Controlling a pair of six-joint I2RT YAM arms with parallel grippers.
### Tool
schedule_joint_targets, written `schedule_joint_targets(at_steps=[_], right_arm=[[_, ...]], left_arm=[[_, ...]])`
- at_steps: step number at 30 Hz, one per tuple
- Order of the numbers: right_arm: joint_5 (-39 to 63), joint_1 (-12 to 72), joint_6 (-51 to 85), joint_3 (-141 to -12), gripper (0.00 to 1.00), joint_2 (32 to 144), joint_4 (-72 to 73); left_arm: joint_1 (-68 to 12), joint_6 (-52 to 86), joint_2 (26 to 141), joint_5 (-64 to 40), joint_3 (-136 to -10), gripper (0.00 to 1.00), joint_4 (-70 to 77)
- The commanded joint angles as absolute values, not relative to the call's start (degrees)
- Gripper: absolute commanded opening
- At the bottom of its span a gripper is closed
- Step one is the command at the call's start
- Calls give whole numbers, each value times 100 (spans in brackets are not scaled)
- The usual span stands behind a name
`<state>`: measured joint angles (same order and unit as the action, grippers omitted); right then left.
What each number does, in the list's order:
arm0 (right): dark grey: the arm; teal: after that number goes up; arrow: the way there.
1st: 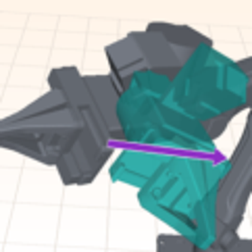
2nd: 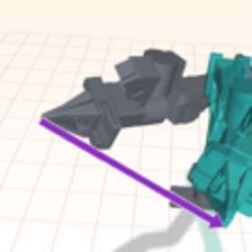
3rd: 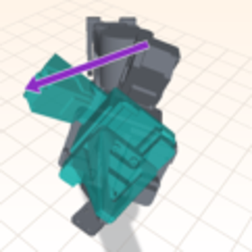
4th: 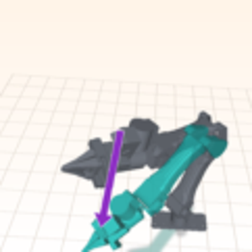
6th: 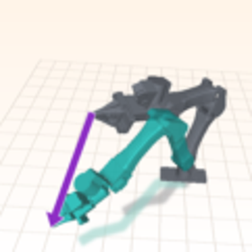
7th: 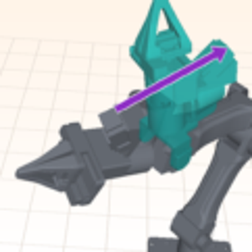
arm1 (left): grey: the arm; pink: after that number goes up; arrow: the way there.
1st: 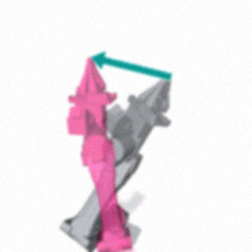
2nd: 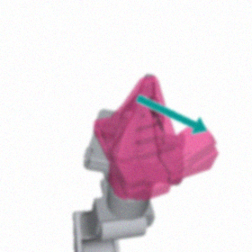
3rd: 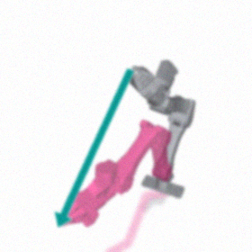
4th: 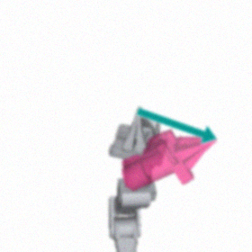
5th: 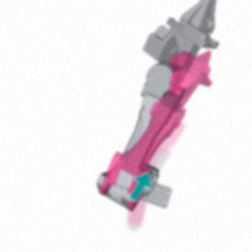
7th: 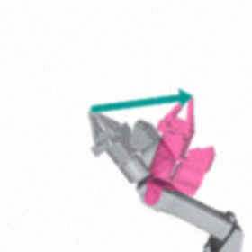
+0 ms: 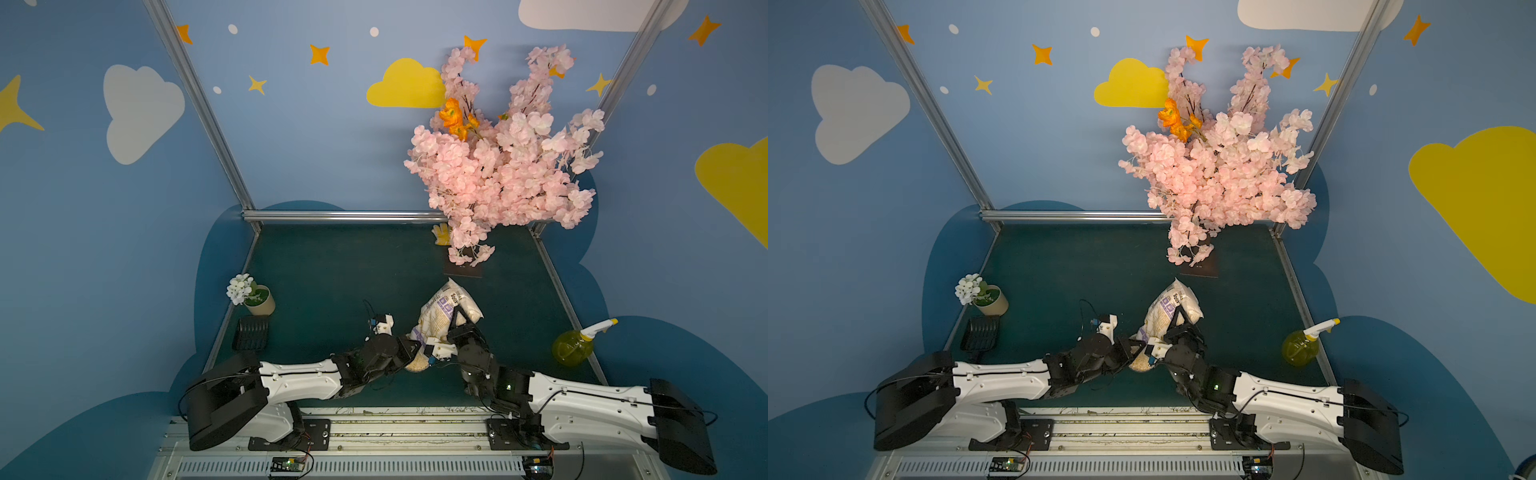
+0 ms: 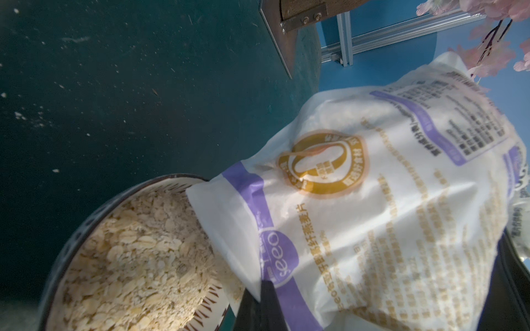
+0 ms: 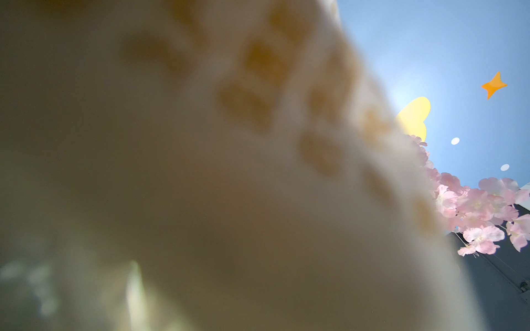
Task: Pour the oats into the breakfast bowl
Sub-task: Pour the oats into the bowl.
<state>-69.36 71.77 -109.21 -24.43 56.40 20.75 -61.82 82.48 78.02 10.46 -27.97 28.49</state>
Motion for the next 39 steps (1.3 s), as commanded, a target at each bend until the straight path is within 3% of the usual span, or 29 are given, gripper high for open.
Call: schedule_joint_targets(at_steps=[1,26,39], right_arm=[[-7082,7177,-10665,-3089,0,5437,3428],[-7116,7131,-10503,-2852,0,5304,3322],[-7291,7106,-9679,-2582,0,4896,2222]], left_arm=[[-6188,8138,7989,842,-2853,3,2593],[-6172,8082,7673,842,-2892,3,2502],[-6172,8060,7639,826,-3000,3,2457]])
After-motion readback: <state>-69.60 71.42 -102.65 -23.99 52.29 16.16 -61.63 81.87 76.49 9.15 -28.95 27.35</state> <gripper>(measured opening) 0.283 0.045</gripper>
